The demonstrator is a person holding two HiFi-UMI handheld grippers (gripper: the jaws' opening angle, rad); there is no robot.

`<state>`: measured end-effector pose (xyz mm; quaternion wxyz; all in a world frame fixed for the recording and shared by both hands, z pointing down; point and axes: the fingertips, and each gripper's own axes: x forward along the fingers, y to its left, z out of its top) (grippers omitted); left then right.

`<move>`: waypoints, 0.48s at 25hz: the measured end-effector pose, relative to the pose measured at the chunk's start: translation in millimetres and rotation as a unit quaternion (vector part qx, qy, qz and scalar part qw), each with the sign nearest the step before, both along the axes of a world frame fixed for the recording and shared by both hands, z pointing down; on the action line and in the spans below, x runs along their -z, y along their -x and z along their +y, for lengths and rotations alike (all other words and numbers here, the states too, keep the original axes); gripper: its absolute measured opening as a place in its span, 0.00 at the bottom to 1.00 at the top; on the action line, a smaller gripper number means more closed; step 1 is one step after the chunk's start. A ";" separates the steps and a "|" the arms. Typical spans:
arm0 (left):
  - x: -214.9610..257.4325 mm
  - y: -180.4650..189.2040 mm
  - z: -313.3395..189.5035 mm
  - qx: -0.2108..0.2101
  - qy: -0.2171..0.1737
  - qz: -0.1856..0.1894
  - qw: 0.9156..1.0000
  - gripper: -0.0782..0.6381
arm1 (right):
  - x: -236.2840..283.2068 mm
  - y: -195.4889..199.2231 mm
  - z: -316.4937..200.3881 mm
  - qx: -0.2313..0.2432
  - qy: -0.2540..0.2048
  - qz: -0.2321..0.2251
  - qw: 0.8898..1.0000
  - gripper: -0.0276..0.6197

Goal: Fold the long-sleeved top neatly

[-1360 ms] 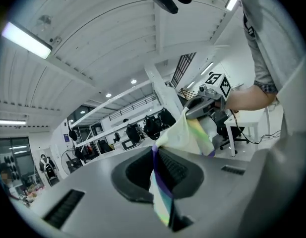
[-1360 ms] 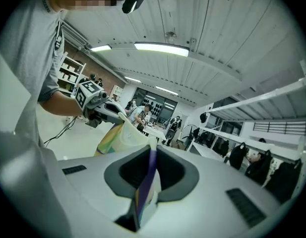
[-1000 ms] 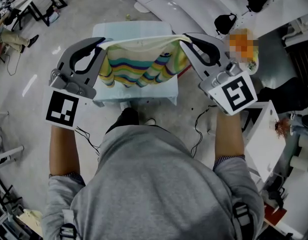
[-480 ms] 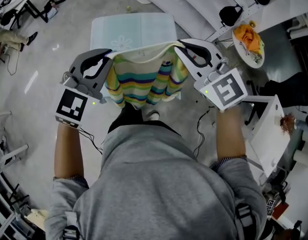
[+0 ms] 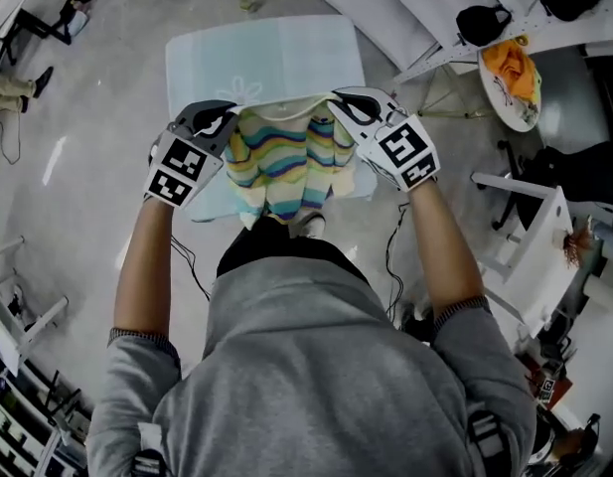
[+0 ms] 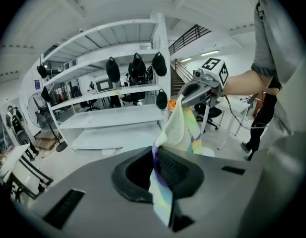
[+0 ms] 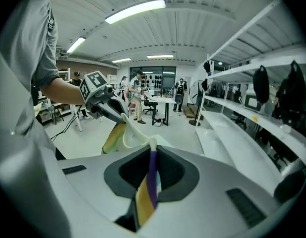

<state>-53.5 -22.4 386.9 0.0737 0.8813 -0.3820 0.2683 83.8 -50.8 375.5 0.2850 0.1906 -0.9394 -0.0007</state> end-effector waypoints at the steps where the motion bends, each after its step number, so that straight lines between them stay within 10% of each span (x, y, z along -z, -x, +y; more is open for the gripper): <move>1: -13.5 6.2 -13.6 -0.001 0.009 -0.001 1.000 0.16 | -13.1 5.9 -13.0 -0.004 0.007 0.006 1.000 0.11; 12: -162.4 61.0 -151.3 0.030 0.092 0.010 0.995 0.16 | -145.8 56.3 -156.2 -0.056 0.043 0.062 0.996 0.11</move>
